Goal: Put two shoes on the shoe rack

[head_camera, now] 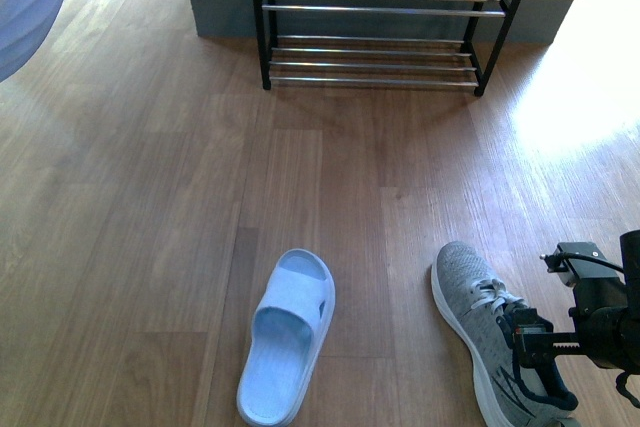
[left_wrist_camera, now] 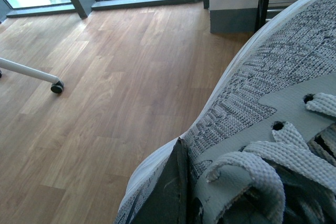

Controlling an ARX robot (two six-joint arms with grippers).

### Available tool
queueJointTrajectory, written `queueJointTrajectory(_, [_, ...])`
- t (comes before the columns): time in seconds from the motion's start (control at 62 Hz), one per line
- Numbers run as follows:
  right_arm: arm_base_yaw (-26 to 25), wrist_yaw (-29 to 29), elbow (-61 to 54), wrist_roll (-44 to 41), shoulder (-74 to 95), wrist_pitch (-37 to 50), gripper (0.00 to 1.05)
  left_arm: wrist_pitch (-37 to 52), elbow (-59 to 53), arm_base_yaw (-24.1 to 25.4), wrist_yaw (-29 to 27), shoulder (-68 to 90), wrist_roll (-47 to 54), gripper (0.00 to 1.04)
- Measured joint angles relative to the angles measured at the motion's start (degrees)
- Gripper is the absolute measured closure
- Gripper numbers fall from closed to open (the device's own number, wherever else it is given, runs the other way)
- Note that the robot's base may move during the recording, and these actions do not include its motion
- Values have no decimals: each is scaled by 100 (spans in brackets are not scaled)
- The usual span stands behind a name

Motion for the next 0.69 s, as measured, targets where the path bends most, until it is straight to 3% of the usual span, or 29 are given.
queueJointTrajectory(0.548, [140, -72, -7, 131, 90, 238, 99, 0, 0, 0, 0, 0, 0, 103])
queueJointTrajectory(0.693, [216, -74, -9, 326, 92, 247, 104, 0, 0, 0, 0, 0, 0, 103])
